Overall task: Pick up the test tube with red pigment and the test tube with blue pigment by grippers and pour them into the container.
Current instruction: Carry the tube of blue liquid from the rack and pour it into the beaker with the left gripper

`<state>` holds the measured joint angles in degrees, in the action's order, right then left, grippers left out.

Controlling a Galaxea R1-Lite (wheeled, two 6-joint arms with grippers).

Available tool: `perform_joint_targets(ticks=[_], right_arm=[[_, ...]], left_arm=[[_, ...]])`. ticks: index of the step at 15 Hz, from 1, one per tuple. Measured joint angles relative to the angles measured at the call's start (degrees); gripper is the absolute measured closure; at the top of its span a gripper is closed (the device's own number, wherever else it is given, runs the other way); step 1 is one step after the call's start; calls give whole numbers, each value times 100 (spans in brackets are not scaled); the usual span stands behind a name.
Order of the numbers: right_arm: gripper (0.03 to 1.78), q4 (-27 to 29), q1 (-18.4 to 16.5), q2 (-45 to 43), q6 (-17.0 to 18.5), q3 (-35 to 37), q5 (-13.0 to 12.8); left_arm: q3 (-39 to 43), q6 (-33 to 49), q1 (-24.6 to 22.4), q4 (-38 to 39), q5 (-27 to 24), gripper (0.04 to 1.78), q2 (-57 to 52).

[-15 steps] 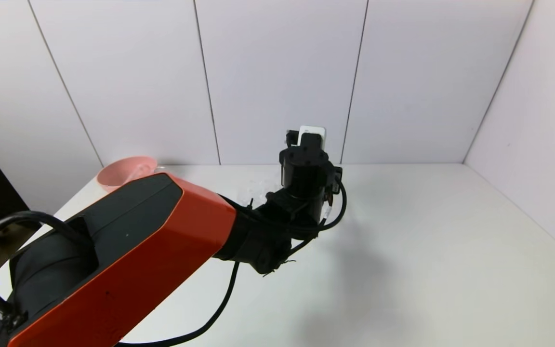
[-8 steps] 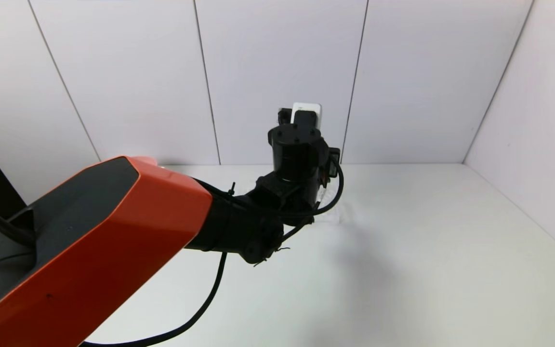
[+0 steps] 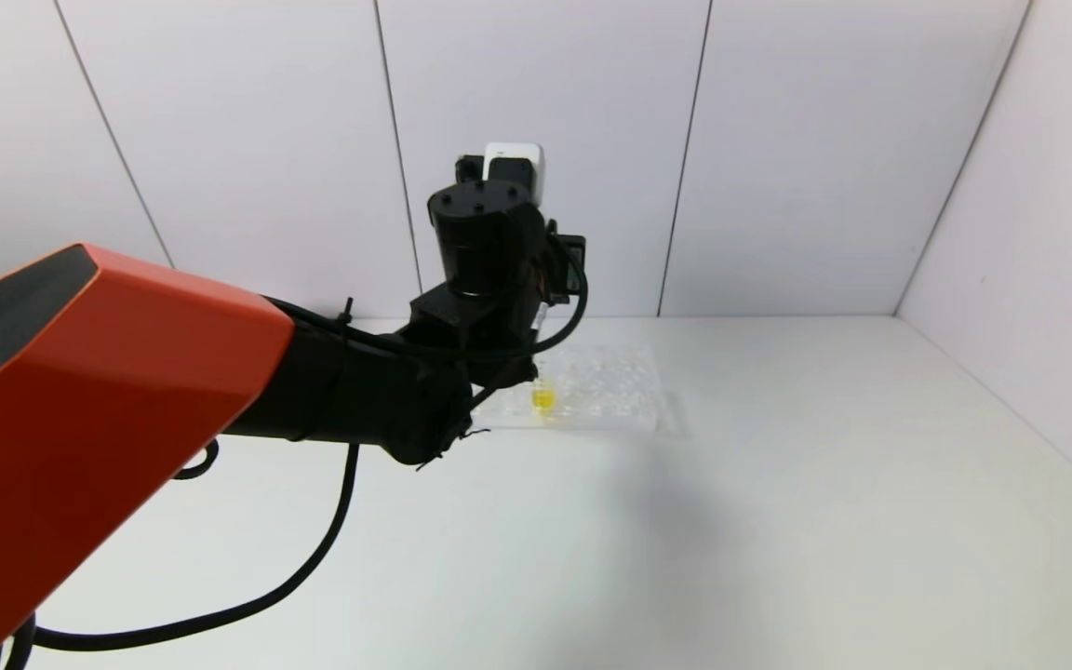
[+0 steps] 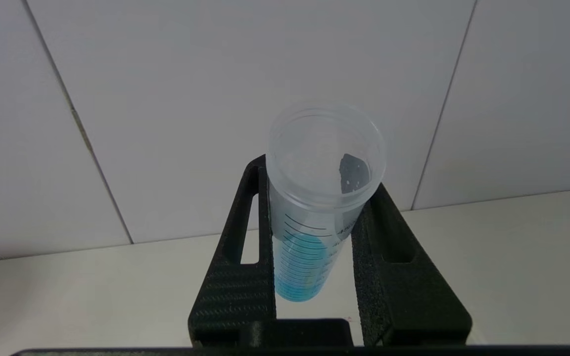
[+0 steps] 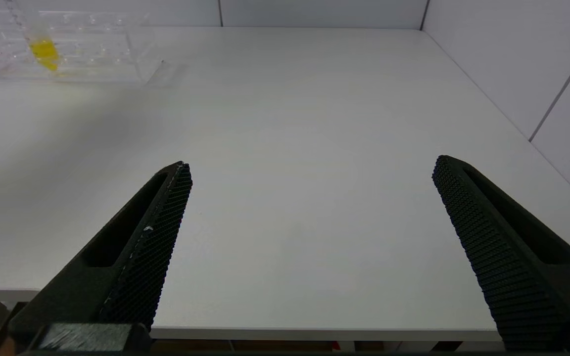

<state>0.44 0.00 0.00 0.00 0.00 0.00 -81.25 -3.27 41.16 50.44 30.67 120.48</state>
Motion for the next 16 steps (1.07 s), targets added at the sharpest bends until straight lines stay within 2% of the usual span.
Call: perform_joint_targets(ticks=[4,10,16], right_arm=[[4,0,0,0,0,0,0],[4,0,0,0,0,0,0],[4,0,0,0,0,0,0]], left_arm=[[286,-59,-367,-20,-39,136,-343],[959,-83,-1180,49,-79,136,-839],[1475,-67,-2148,112,-606,136,-1224]])
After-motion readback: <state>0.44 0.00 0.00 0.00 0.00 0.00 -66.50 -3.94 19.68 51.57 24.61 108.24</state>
